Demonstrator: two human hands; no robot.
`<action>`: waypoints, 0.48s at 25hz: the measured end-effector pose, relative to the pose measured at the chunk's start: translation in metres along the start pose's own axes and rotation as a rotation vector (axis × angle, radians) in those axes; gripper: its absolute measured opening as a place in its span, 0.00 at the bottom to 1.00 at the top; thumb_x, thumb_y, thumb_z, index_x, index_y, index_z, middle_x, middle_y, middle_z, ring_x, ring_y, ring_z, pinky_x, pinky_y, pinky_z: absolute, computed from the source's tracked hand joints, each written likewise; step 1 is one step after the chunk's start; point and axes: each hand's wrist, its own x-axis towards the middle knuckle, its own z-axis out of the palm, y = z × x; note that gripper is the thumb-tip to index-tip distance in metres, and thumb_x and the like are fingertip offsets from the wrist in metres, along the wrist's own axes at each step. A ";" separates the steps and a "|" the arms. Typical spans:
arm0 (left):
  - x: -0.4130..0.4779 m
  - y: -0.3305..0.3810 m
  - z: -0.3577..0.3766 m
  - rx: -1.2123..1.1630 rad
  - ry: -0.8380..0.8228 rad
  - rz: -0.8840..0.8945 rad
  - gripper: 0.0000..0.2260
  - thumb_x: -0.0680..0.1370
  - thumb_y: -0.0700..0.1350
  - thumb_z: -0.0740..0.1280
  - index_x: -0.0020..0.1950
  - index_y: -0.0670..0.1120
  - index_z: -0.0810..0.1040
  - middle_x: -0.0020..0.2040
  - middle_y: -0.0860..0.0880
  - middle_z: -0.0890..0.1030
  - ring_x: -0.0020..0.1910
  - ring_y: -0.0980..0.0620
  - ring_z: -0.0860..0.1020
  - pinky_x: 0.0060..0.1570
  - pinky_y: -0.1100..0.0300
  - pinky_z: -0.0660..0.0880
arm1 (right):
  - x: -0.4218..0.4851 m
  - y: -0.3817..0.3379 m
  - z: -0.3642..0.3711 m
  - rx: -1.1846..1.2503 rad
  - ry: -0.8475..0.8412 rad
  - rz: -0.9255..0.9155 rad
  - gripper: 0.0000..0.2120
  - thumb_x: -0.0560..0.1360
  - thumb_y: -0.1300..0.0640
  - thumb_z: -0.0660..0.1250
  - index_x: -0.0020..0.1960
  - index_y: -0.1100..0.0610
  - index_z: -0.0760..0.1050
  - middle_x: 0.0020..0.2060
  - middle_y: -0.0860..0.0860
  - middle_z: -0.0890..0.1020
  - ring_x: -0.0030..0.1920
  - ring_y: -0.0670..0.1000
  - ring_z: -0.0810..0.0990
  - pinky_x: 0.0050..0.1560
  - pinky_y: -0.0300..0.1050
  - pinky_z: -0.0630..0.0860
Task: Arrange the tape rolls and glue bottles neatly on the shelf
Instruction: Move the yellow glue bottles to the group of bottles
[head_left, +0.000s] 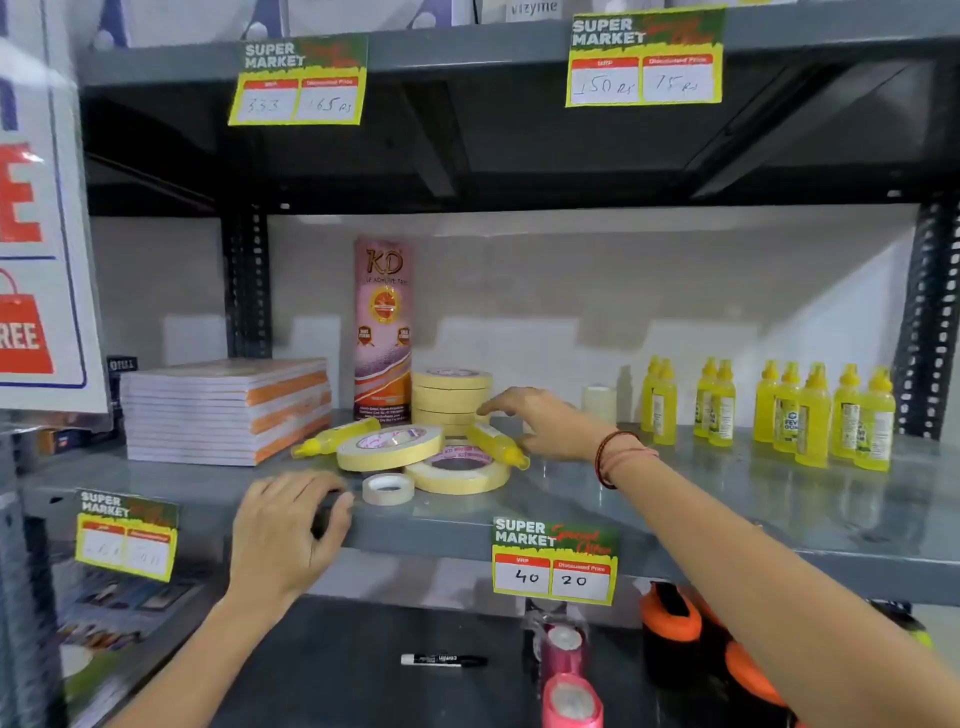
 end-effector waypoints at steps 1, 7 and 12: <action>0.000 0.003 0.003 0.000 0.010 0.028 0.27 0.79 0.55 0.51 0.39 0.40 0.83 0.37 0.44 0.84 0.35 0.43 0.82 0.37 0.51 0.73 | 0.004 -0.003 0.003 -0.039 -0.040 -0.015 0.25 0.73 0.66 0.63 0.69 0.53 0.69 0.69 0.53 0.72 0.68 0.53 0.69 0.67 0.50 0.70; 0.010 0.027 0.008 0.035 -0.025 0.228 0.29 0.81 0.53 0.48 0.38 0.40 0.84 0.34 0.46 0.85 0.30 0.47 0.82 0.33 0.58 0.75 | 0.007 0.002 0.014 -0.076 -0.086 -0.039 0.23 0.75 0.66 0.62 0.68 0.51 0.72 0.70 0.51 0.73 0.70 0.53 0.68 0.69 0.50 0.68; 0.010 0.030 0.010 0.045 0.021 0.189 0.28 0.80 0.53 0.50 0.40 0.40 0.85 0.37 0.45 0.86 0.32 0.47 0.84 0.31 0.58 0.78 | 0.002 0.011 0.015 -0.062 -0.045 0.046 0.20 0.75 0.58 0.65 0.67 0.53 0.70 0.63 0.56 0.77 0.63 0.57 0.74 0.62 0.53 0.73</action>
